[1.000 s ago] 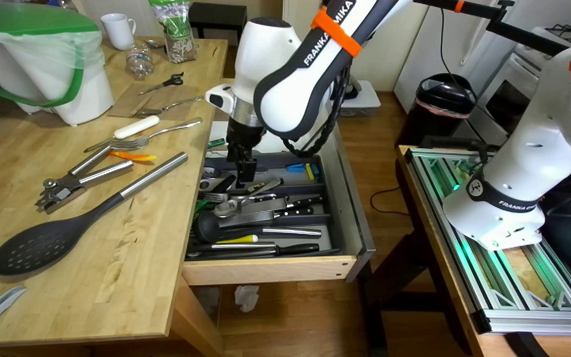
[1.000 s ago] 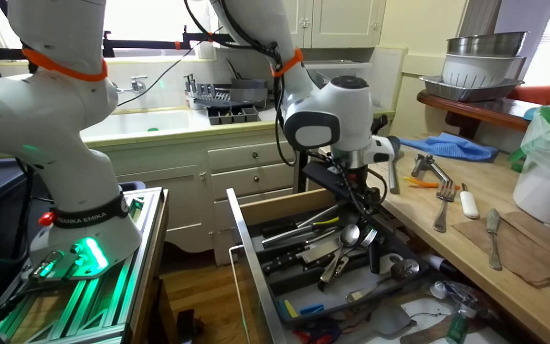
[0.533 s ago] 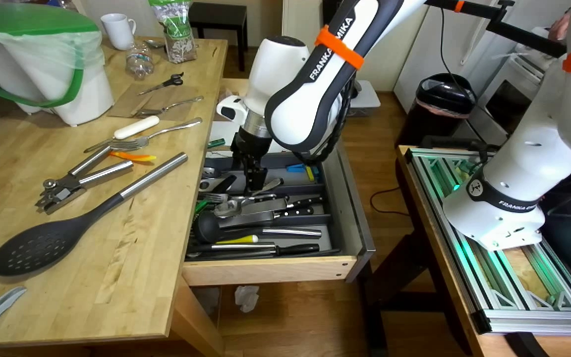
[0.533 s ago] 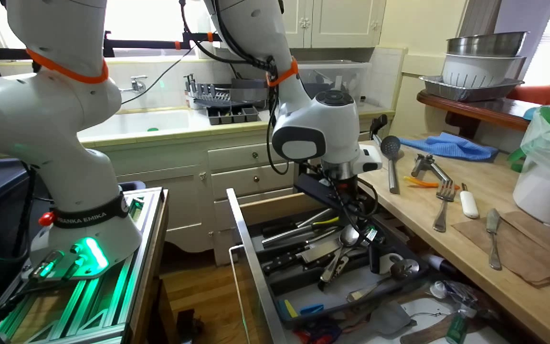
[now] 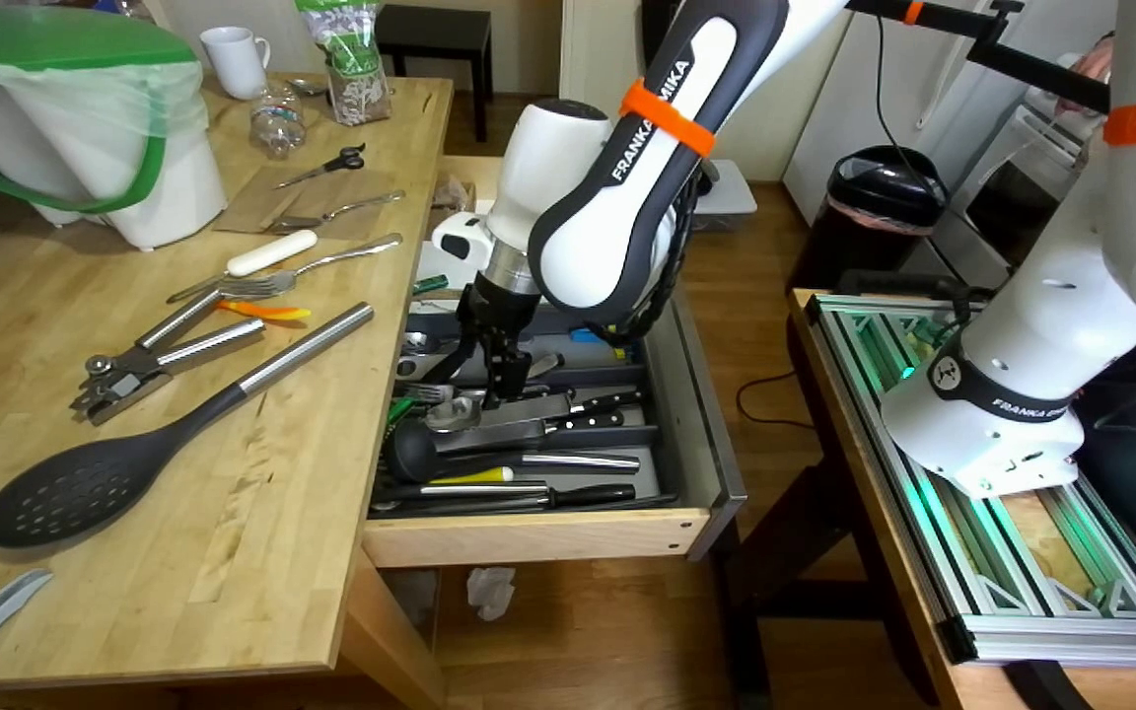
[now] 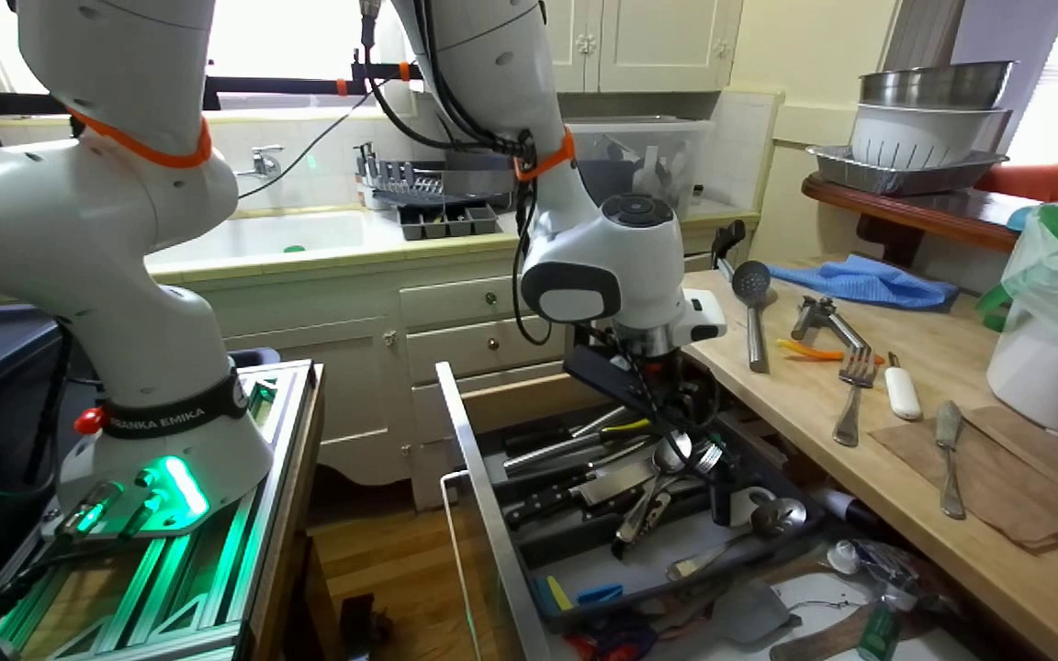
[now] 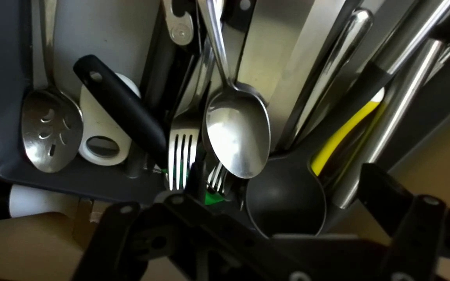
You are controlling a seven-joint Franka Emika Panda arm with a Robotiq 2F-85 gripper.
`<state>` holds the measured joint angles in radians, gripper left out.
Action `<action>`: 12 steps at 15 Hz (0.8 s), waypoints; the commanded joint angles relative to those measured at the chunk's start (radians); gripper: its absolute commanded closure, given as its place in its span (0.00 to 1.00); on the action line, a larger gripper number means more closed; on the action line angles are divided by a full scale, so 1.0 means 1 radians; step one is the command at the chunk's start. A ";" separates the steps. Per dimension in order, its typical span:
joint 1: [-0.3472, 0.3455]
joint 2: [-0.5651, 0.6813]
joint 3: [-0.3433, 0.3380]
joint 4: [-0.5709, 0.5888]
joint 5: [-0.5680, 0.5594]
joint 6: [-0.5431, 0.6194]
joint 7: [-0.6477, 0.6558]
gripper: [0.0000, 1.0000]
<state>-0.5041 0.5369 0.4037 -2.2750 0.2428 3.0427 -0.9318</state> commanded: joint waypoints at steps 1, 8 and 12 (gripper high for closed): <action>-0.081 0.058 0.048 -0.001 -0.078 0.055 -0.027 0.00; -0.126 0.122 0.031 0.005 -0.206 0.075 0.004 0.20; -0.131 0.157 0.021 0.016 -0.268 0.117 0.013 0.33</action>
<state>-0.6204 0.6505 0.4233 -2.2746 0.0414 3.1095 -0.9389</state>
